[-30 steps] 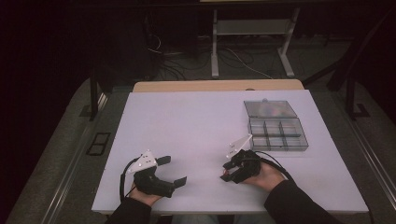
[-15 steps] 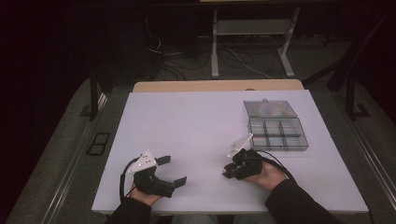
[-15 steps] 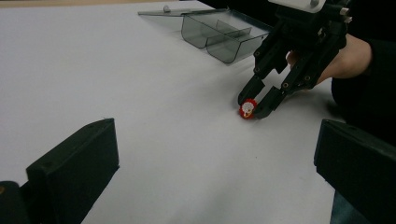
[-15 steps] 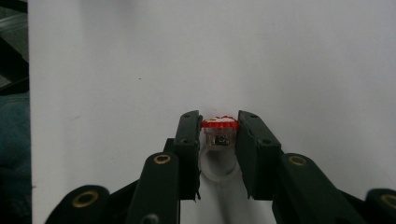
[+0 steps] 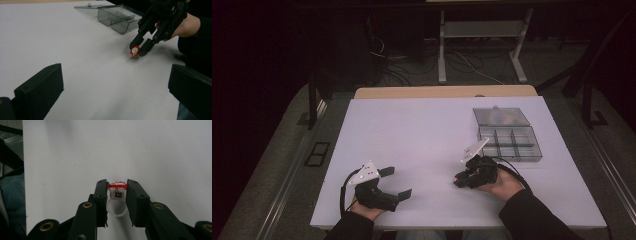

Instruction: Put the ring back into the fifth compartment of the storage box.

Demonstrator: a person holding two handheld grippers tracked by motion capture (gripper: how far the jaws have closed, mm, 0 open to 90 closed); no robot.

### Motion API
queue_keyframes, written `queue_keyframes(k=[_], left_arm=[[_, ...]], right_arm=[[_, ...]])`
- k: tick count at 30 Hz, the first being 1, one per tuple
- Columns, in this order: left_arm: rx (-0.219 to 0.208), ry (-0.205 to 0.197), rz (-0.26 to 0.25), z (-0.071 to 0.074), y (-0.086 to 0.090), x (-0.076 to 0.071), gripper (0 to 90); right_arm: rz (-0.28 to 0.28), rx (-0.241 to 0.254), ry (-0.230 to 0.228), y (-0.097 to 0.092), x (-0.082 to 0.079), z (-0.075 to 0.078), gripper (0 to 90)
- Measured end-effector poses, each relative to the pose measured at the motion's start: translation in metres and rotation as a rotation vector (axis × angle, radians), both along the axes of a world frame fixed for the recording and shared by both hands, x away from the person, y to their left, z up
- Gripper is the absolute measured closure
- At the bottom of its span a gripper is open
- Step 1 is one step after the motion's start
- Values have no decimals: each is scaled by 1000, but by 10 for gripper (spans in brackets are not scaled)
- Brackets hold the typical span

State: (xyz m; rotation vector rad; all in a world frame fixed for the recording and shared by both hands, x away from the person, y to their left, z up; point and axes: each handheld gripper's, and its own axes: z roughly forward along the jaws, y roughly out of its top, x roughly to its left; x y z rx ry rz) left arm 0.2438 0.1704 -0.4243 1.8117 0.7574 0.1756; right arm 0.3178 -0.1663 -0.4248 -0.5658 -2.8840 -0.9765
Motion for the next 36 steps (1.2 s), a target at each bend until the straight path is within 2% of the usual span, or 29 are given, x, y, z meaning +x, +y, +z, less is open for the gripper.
queue_keyframes(k=[7,18,22,36], left_arm=[[0,0,1,0,0,0,0],[-3,1,4,0,0,0,0],[-4,1,5,0,0,0,0],[-5,2,5,0,0,0,0]], right_arm=[[-19,19,12,-7,2,7,701],[-40,44,-1,-19,8,16,701],[-65,54,8,-24,8,20,701],[-97,84,14,-41,12,33,701]])
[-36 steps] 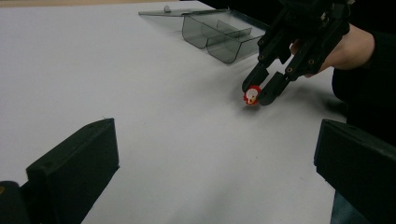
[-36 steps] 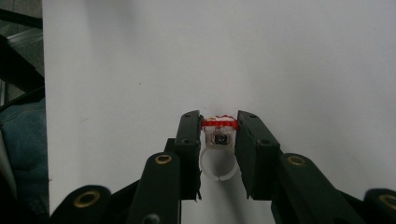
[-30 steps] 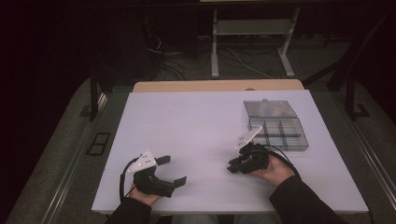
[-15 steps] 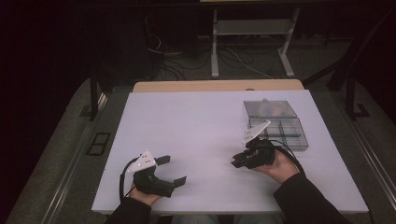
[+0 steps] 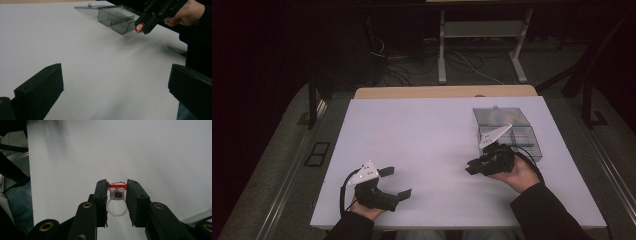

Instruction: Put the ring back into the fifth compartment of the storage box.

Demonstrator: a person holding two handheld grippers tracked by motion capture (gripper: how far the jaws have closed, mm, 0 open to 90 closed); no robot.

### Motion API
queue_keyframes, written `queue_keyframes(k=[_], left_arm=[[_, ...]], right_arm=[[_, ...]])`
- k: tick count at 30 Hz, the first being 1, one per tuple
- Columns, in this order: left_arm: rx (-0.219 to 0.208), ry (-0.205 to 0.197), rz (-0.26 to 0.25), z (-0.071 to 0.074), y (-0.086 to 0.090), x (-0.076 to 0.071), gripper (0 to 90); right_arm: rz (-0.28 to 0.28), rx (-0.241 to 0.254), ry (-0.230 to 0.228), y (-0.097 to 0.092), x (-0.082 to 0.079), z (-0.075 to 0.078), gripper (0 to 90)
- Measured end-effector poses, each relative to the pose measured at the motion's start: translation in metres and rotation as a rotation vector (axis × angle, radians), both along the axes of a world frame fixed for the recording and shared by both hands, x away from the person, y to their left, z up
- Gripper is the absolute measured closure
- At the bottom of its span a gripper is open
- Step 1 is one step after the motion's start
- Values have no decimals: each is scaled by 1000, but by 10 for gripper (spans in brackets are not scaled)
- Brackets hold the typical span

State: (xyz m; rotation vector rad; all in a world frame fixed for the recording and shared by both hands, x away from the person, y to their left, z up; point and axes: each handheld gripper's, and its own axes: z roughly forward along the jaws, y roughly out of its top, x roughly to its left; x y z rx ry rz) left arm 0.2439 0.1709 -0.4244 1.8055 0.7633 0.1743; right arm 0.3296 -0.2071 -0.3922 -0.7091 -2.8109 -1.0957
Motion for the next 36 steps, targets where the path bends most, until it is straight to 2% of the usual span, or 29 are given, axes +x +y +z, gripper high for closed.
queue_keyframes(k=[8,24,36], left_arm=[[0,-1,1,0,0,0,0],[0,-1,3,0,1,0,0],[-2,-5,3,1,1,0,0]], right_arm=[[-26,17,-2,-12,3,7,701],[-79,33,-46,-43,15,30,701],[-114,46,-53,-59,22,36,701]])
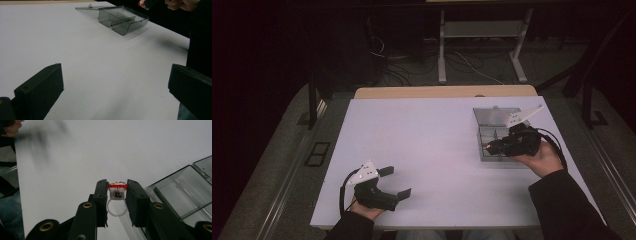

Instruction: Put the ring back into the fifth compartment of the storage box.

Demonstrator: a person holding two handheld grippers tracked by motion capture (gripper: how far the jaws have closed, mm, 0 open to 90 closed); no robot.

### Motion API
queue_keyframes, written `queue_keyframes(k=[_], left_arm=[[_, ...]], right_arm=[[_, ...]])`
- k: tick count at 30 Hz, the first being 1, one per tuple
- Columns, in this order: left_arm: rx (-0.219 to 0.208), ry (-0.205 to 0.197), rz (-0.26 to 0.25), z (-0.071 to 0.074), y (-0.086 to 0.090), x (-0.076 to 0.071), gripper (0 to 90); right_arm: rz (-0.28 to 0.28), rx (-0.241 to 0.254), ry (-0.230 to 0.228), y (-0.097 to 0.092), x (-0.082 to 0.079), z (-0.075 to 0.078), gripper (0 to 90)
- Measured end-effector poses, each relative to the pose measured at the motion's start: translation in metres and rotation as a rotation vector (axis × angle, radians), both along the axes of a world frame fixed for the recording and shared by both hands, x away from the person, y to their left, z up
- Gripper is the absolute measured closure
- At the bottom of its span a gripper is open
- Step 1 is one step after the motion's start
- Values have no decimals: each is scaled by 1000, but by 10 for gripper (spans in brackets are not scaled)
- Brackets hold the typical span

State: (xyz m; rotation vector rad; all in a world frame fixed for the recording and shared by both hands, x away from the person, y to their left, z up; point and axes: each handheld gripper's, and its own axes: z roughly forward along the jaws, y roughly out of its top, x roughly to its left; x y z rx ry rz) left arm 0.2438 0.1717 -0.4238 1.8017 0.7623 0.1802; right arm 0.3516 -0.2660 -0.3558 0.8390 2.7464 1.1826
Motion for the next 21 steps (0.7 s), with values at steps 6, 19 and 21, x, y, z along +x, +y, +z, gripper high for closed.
queue_keyframes(k=[6,19,21], left_arm=[[1,1,0,0,0,0,0],[0,0,0,0,0,0,0],[-1,0,0,0,0,0,0]], right_arm=[[-24,-2,-3,-9,6,4,701],[-88,-3,-11,-29,20,8,701],[-98,0,-11,-33,22,7,701]])
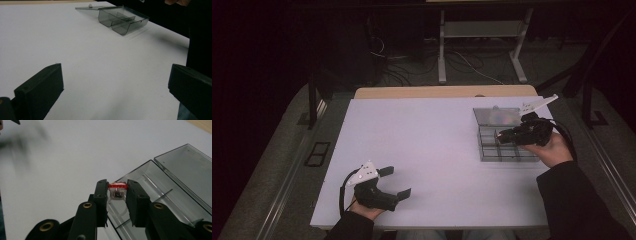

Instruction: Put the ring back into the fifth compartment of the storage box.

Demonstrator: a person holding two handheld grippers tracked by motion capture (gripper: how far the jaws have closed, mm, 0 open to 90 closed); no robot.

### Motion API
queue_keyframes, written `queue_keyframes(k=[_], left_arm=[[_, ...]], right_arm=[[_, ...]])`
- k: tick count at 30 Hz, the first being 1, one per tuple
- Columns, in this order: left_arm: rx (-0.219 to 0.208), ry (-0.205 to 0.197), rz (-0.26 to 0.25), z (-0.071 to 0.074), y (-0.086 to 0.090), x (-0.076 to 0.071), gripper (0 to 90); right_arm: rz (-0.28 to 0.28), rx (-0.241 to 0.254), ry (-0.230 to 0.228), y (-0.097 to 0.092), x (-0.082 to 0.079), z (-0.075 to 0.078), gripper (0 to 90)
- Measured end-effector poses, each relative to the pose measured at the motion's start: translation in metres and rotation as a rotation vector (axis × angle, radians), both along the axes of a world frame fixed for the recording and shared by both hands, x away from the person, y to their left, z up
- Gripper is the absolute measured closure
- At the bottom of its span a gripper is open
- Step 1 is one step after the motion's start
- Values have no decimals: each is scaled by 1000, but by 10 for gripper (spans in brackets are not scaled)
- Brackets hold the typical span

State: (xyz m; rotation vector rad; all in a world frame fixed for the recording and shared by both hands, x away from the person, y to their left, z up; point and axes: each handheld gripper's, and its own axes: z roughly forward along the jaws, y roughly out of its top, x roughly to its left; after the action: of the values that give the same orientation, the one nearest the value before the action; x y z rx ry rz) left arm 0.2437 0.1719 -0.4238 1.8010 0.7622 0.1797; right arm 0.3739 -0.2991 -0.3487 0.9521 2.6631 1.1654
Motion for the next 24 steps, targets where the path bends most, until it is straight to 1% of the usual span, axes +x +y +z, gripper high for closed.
queue_keyframes(k=[7,14,19,24], left_arm=[[0,1,0,0,0,0,0],[5,1,0,0,-1,0,0],[7,-2,-2,0,0,0,0],[7,-2,-2,0,0,1,0]], right_arm=[[-38,5,2,-11,7,-3,701],[-55,9,2,-14,13,-6,701],[-88,13,15,-20,19,-12,702],[-124,18,15,-26,25,-17,701]])
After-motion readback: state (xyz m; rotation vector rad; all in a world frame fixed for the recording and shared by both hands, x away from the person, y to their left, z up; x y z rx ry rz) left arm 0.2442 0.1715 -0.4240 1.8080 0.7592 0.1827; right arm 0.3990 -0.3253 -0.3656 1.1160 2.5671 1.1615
